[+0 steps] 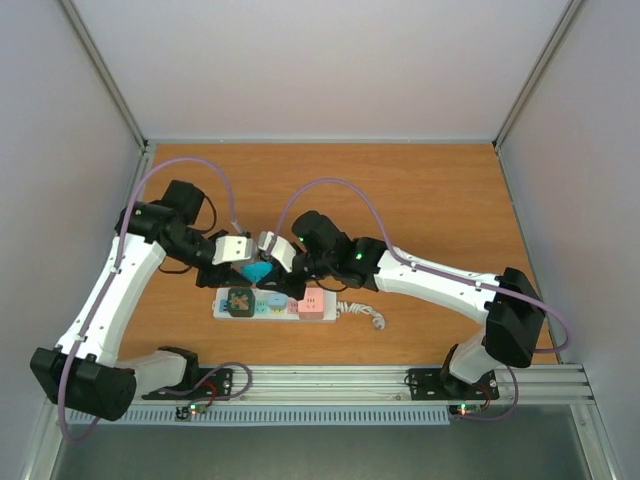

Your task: Insert the plug

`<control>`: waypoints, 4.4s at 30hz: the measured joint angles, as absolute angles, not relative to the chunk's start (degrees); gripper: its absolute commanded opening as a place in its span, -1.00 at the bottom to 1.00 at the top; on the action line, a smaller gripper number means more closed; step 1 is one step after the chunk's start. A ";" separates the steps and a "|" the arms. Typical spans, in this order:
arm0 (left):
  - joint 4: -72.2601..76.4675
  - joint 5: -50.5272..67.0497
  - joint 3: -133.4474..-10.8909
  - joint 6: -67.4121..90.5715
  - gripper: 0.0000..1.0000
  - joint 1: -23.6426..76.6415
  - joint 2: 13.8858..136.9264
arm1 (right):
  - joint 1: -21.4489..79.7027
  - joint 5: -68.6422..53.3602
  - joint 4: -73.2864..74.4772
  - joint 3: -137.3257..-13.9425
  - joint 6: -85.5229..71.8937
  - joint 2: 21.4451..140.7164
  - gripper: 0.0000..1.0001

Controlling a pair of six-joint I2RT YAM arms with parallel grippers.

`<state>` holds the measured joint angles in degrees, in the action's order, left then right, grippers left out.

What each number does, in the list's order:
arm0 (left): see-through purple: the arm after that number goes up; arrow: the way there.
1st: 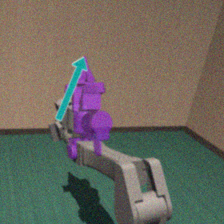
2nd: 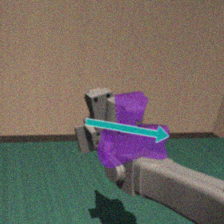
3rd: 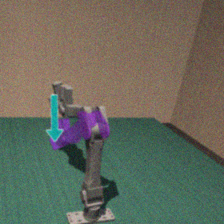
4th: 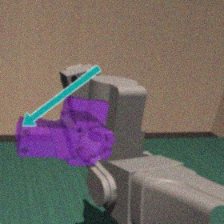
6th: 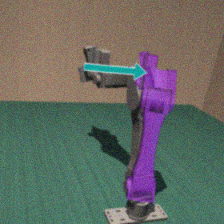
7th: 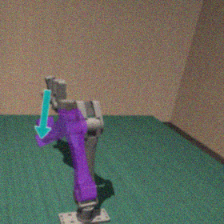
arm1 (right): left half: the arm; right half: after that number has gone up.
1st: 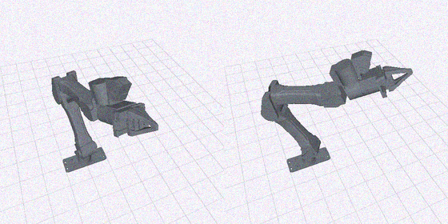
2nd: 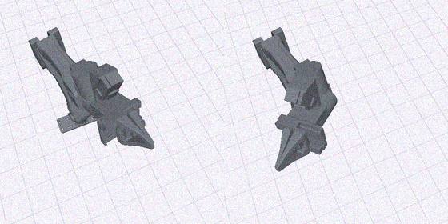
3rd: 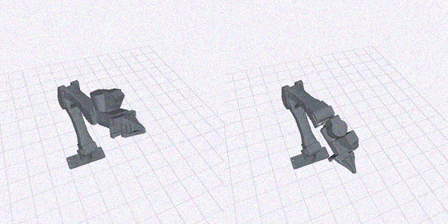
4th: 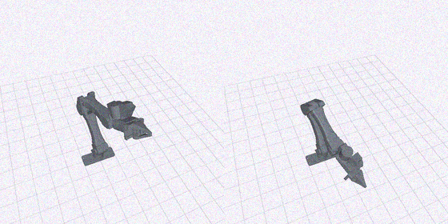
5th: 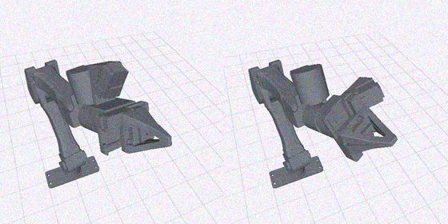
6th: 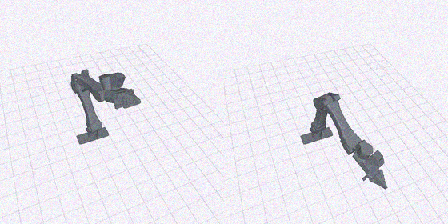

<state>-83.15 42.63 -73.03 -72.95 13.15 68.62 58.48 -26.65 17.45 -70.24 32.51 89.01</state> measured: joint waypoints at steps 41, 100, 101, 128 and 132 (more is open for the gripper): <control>-48.62 12.01 -39.77 -63.48 0.51 27.11 65.71 | 48.21 -7.64 -9.10 -40.97 3.11 67.40 -0.97; -60.01 44.62 -69.30 -72.51 0.34 24.53 91.88 | 63.79 6.22 -24.69 -25.28 8.51 73.73 -0.97; -60.29 45.10 -69.56 -72.77 0.31 24.53 92.51 | 63.88 6.44 -25.28 -25.19 8.93 73.76 -0.97; -61.73 49.67 -70.30 -75.09 -0.24 27.64 97.45 | 64.36 9.30 -29.15 -23.73 12.08 75.42 -0.97; -60.77 49.43 -70.30 -74.26 -0.31 27.90 97.60 | 64.36 9.34 -29.12 -23.73 12.23 75.50 -0.97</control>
